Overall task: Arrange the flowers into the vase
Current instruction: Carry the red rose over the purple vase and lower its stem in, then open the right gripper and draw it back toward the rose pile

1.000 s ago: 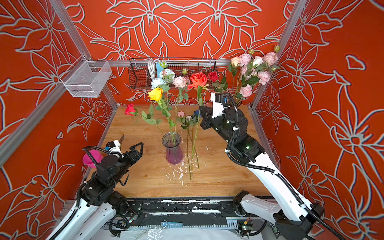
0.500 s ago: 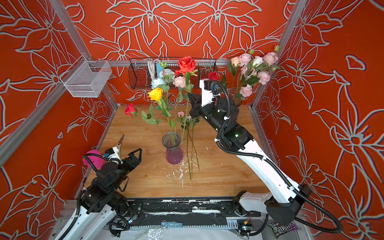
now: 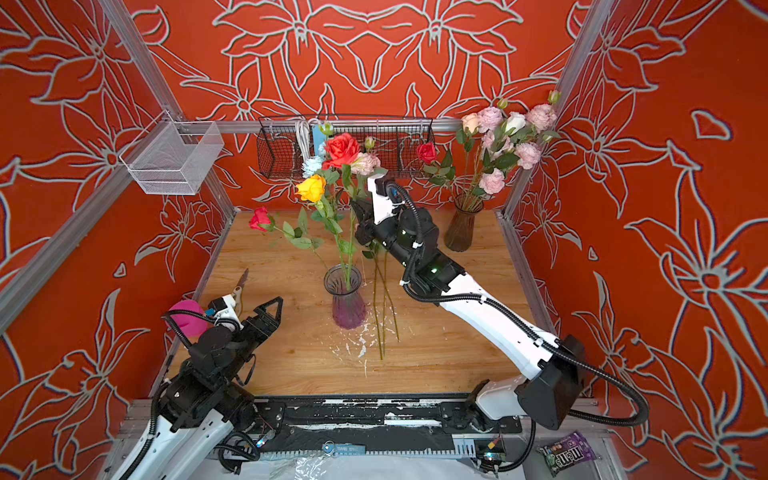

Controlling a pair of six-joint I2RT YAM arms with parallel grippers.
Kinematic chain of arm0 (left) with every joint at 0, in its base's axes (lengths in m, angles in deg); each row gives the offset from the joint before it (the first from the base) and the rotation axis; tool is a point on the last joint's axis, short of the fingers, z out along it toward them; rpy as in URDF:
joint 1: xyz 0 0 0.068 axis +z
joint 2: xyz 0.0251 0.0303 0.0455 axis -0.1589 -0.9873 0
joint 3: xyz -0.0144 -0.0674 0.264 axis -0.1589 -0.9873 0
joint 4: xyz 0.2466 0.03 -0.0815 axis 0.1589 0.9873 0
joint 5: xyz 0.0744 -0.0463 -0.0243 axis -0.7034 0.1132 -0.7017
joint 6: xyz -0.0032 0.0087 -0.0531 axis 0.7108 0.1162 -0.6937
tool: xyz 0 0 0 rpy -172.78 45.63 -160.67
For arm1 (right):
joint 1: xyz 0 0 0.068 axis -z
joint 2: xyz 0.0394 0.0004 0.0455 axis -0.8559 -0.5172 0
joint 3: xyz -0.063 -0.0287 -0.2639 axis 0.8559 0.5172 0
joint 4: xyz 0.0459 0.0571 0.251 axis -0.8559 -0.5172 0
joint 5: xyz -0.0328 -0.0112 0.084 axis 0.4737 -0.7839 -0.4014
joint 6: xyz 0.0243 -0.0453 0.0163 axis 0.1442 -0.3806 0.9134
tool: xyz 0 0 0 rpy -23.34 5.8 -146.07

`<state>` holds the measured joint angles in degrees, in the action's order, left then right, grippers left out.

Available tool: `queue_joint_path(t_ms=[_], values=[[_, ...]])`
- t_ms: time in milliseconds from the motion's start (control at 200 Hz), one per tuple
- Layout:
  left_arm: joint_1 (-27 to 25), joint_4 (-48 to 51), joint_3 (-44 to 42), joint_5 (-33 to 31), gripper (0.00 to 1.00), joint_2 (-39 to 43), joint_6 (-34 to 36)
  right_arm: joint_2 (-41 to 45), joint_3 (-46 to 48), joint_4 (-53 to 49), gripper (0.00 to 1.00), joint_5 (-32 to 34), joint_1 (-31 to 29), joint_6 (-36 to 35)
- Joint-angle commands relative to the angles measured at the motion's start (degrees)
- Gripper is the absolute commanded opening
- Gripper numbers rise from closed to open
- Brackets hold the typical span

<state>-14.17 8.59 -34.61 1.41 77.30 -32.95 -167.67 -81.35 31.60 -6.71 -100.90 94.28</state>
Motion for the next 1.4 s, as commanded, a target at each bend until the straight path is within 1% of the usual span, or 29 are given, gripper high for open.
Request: queue_joint_path(t_ms=[0, 135, 195, 245, 295, 370, 435, 610, 716, 751, 846, 891, 951, 1071, 1181, 1276, 1391], values=[[-0.2, 0.7, 0.5, -0.2, 0.96, 1.3, -0.7, 0.6, 3.2, 6.9, 0.00, -0.7, -1.5, -2.1], [-0.2, -0.2, 0.5, 0.1, 0.96, 1.6, -0.7, 2.4, 9.3, 8.8, 0.00, 0.3, -2.8, -2.2], [-0.2, -0.7, 0.5, 0.5, 0.96, 1.3, -0.8, 2.8, 10.5, 7.4, 0.00, -1.2, -2.9, -1.6], [-0.2, -0.8, 0.7, 1.0, 0.96, 0.9, -0.8, 3.3, 10.1, 3.3, 0.17, -1.7, -3.5, -1.5], [-0.2, -0.7, 0.9, 1.3, 0.96, 0.6, -0.9, 4.0, 10.1, -0.1, 0.28, -1.6, -4.5, -2.5], [-0.2, -0.5, 1.1, 1.9, 0.96, 0.3, -1.2, 6.0, 11.1, -4.2, 0.40, 0.3, -5.7, -3.1], [-0.2, -0.4, 1.0, 2.4, 0.96, 0.4, -1.5, 7.9, 11.9, -7.5, 0.44, 2.0, -5.9, -2.7], [-0.2, -1.7, -0.4, 3.2, 0.96, 0.6, -3.1, 12.8, 14.9, -11.3, 0.47, 4.9, -6.0, -2.3], [-0.2, -1.9, -0.2, 3.7, 0.96, -0.1, -3.7, 15.6, 14.7, -16.1, 0.48, 6.3, -6.0, -2.2], [-0.2, -1.8, -0.1, 3.9, 0.96, -0.3, -3.8, 17.2, 15.7, -16.8, 0.48, 7.9, -6.0, -1.7], [-0.2, -0.1, 0.0, 4.1, 0.96, -0.7, -4.6, 22.4, 19.9, -17.6, 0.48, 14.8, -5.6, -0.6], [-0.2, 0.6, -0.2, 4.2, 0.96, -0.7, -5.2, 24.1, 21.6, -18.8, 0.48, 16.3, -4.5, 0.6], [-0.2, 1.1, -0.8, 4.4, 0.96, -0.6, -5.8, 25.4, 23.2, -20.6, 0.48, 15.0, -2.0, 2.4], [-0.2, 0.2, -2.1, 5.0, 0.95, -0.3, -6.9, 26.9, 25.3, -21.6, 0.47, 9.1, 2.2, 5.1], [-0.2, -0.6, -2.0, 5.1, 0.95, -1.0, -7.1, 27.4, 25.1, -20.8, 0.48, 6.3, 2.8, 5.4], [-0.2, -1.3, -1.3, 5.0, 0.95, -2.2, -7.1, 26.4, 22.2, -22.1, 0.47, 4.6, 2.8, 4.7], [-0.2, -1.8, -0.6, 5.2, 0.95, -3.8, -7.0, 27.6, 21.0, -23.3, 0.47, 5.4, 3.2, 4.9]])
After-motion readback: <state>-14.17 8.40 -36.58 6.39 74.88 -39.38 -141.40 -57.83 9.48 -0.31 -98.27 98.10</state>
